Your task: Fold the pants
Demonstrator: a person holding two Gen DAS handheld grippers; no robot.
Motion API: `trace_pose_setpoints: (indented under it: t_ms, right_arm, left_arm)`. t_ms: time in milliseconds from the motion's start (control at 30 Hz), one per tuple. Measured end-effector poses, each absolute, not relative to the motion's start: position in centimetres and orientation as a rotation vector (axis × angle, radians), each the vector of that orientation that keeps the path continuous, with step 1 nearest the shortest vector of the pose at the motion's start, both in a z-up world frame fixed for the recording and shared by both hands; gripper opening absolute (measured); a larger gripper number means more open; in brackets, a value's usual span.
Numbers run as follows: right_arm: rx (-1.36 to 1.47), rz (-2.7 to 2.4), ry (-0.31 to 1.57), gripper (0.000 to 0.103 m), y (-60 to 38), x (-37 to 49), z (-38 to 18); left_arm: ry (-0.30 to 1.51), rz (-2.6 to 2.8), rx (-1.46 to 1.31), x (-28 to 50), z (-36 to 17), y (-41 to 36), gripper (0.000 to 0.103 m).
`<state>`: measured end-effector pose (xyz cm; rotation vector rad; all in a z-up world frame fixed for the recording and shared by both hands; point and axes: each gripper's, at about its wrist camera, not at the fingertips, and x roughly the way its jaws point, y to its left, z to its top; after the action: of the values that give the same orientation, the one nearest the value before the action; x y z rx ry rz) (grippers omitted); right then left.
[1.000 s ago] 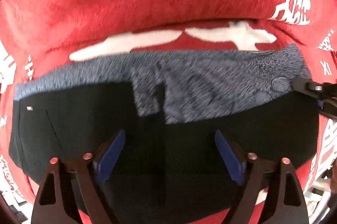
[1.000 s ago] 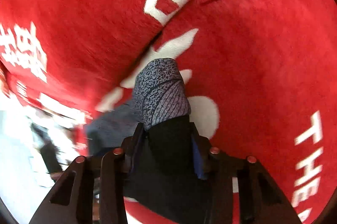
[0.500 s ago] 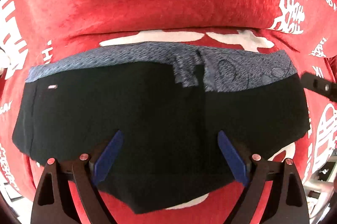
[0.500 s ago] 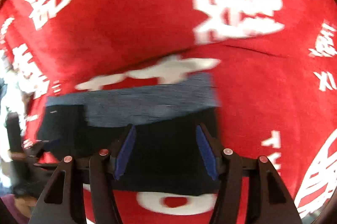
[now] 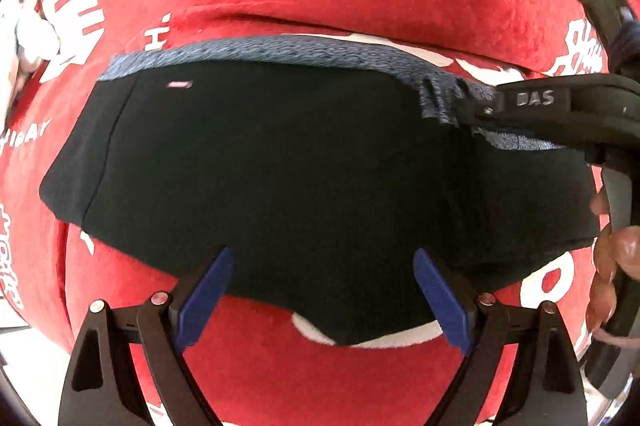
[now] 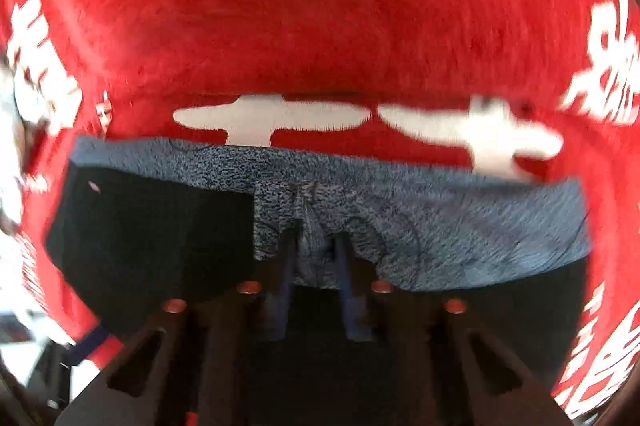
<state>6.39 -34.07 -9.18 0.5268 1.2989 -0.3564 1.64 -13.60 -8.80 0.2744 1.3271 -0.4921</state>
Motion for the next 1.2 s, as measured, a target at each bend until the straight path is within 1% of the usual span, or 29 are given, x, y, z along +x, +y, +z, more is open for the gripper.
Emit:
trace_pose_setpoints:
  t_ms: [67,100,167,300,367,433,500,533,567,633,833,1000,1200]
  right_arm:
    - [0.612,-0.33,1.284,0.008,-34.8,5.9,-9.2]
    - [0.639,-0.309,1.275,0.008,-34.9,5.7,-9.0]
    - [0.677,-0.254,1.269,0.002,-34.7,5.8,-9.1]
    - [0.772,-0.182,1.295,0.002,-33.4,6.4,-10.9]
    - [0.806,-0.161,1.271,0.003,-32.9,5.8,-10.2]
    - [0.753,-0.165,1.264,0.004,-32.5,4.9,-8.7]
    - [0.681,-0.188,1.26,0.009,-32.1,4.0,-7.6]
    - [0.646,-0.211,1.258,0.02,-32.1,3.4,-7.0]
    - [0.629,-0.235,1.258,0.041,-32.5,2.7,-6.6]
    - [0.607,-0.293,1.264,0.064,-32.9,1.4,-6.4]
    - [0.683,-0.328,1.327,0.064,-33.3,-1.7,-8.7]
    - [0.6,-0.28,1.331,0.064,-31.5,-1.8,-8.3]
    - [0.624,-0.268,1.325,0.064,-31.0,-2.3,-7.6]
  left_arm:
    - [1.322,-0.49,0.259,1.7,-8.5,-12.6,0.093]
    - [1.321,-0.488,0.253,1.8,-8.5,-12.3,0.093]
    - [1.321,-0.483,0.246,2.0,-8.6,-11.7,0.093]
    - [1.332,-0.461,0.25,2.4,-8.9,-10.6,0.093]
    - [1.328,-0.462,0.252,2.6,-8.8,-10.1,0.093]
    - [1.332,-0.459,0.26,2.7,-8.8,-9.9,0.093]
    - [1.337,-0.451,0.26,2.8,-8.9,-9.6,0.093]
    - [1.34,-0.448,0.259,2.8,-9.0,-9.6,0.093]
    - [1.342,-0.446,0.258,2.8,-9.0,-9.5,0.093]
    - [1.344,-0.441,0.261,2.6,-9.0,-9.6,0.093]
    - [1.352,-0.441,0.31,1.8,-8.9,-10.0,0.093]
    - [1.367,-0.431,0.345,1.3,-9.3,-10.0,0.093]
    - [1.378,-0.423,0.345,1.0,-9.3,-9.9,0.093]
